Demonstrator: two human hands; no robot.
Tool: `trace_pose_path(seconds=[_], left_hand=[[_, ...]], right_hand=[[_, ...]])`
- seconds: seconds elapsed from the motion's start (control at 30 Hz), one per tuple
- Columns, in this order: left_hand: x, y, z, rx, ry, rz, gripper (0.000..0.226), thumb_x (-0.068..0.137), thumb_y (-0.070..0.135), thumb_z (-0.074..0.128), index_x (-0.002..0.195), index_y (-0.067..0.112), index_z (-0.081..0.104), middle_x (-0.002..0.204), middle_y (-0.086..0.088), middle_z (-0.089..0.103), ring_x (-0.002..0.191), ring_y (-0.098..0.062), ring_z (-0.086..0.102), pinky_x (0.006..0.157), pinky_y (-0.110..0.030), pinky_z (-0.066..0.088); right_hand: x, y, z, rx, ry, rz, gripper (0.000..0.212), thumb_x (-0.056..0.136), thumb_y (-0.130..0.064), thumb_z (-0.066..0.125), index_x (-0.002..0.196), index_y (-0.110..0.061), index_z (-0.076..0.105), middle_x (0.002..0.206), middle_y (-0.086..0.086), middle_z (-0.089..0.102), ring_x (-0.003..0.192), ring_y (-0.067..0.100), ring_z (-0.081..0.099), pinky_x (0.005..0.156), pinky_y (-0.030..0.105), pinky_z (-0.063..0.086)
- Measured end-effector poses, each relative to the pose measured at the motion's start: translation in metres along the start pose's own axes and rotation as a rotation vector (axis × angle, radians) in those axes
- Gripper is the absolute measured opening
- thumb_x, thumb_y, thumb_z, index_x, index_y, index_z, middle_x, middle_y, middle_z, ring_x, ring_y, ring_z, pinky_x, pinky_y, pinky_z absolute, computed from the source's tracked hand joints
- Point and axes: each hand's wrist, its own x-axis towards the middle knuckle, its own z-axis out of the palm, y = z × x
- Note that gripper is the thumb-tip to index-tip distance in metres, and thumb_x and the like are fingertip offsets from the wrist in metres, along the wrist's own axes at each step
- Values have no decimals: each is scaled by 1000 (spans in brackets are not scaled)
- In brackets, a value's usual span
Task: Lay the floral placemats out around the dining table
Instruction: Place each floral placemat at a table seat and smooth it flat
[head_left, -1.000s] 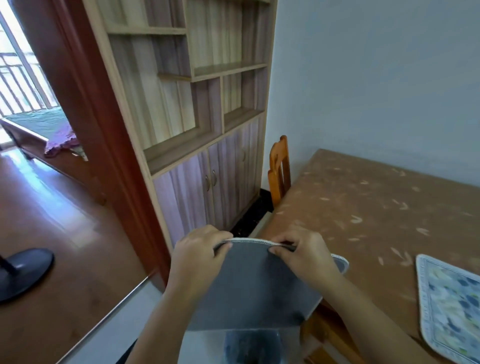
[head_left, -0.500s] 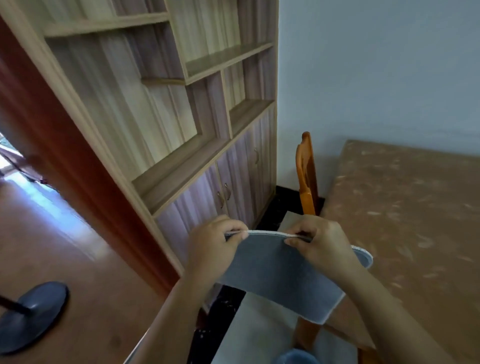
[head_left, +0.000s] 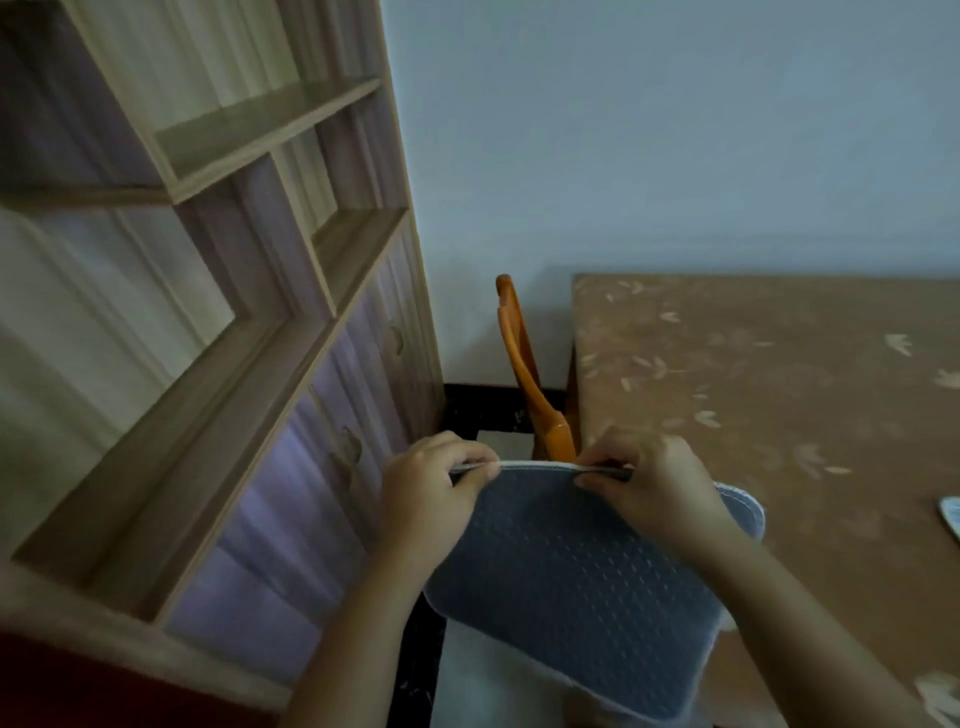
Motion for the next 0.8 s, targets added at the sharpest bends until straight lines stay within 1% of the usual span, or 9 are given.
trace_pose_path(seconds=[0.1, 0.27, 0.33, 0.4, 0.5, 0.57, 0.63, 0.73, 0.8], left_hand=[[36, -22, -9, -63, -61, 73, 11, 76, 12, 70, 75, 23, 70, 70, 19, 58, 74, -3, 57, 69, -15, 40], [97, -40, -29, -144, -154, 210, 10, 76, 10, 69, 76, 19, 70, 74, 11, 63, 77, -10, 60, 73, -26, 45], [117, -41, -35, -177, -189, 262, 9, 77, 10, 68, 77, 19, 70, 73, 11, 62, 77, -12, 60, 72, -27, 45], [135, -40, -41, -184, -196, 324, 10, 78, 11, 67, 76, 20, 70, 72, 16, 59, 76, -9, 58, 72, -20, 42], [161, -37, -44, -170, -184, 373, 11, 78, 12, 67, 75, 22, 70, 72, 17, 59, 77, -5, 56, 68, -4, 34], [176, -34, -45, -176, -182, 403, 10, 77, 11, 68, 75, 20, 70, 72, 14, 61, 76, -7, 57, 67, -2, 33], [191, -31, -44, -184, -173, 451, 9, 76, 10, 68, 74, 18, 70, 72, 11, 62, 75, -9, 59, 67, -5, 35], [214, -30, -42, -186, -138, 517, 9, 74, 8, 70, 73, 17, 70, 69, 11, 62, 71, -13, 60, 67, -23, 43], [232, -33, -40, -188, -124, 545, 10, 73, 7, 71, 72, 17, 70, 68, 12, 60, 70, -15, 60, 66, -28, 45]], right_hand=[[23, -15, 6, -50, 46, 43, 12, 70, -13, 75, 78, -20, 71, 77, -13, 61, 75, 16, 61, 65, 37, 52], [59, -44, 8, -140, 195, 169, 11, 70, -11, 75, 76, -19, 72, 74, -7, 65, 70, 14, 57, 63, 35, 49], [71, -53, 6, -173, 279, 167, 11, 68, -8, 75, 74, -16, 72, 71, -9, 60, 69, 11, 52, 62, 33, 47], [82, -61, 4, -184, 344, 169, 11, 68, -4, 74, 73, -14, 72, 71, -12, 55, 69, 10, 52, 64, 32, 48], [97, -68, -1, -204, 396, 190, 10, 70, -5, 73, 74, -14, 72, 73, -8, 60, 70, 14, 56, 65, 36, 51], [106, -69, -4, -233, 415, 205, 9, 72, -7, 72, 75, -15, 72, 74, -5, 62, 72, 19, 59, 64, 41, 52], [115, -69, -8, -252, 437, 217, 9, 72, -9, 71, 75, -17, 71, 73, -7, 60, 72, 21, 59, 62, 41, 52], [134, -64, -12, -267, 471, 219, 9, 70, -9, 73, 74, -17, 71, 71, -9, 55, 72, 22, 60, 62, 37, 50], [150, -60, -13, -265, 480, 218, 8, 71, -10, 73, 74, -17, 71, 72, -10, 56, 73, 22, 60, 62, 37, 50]])
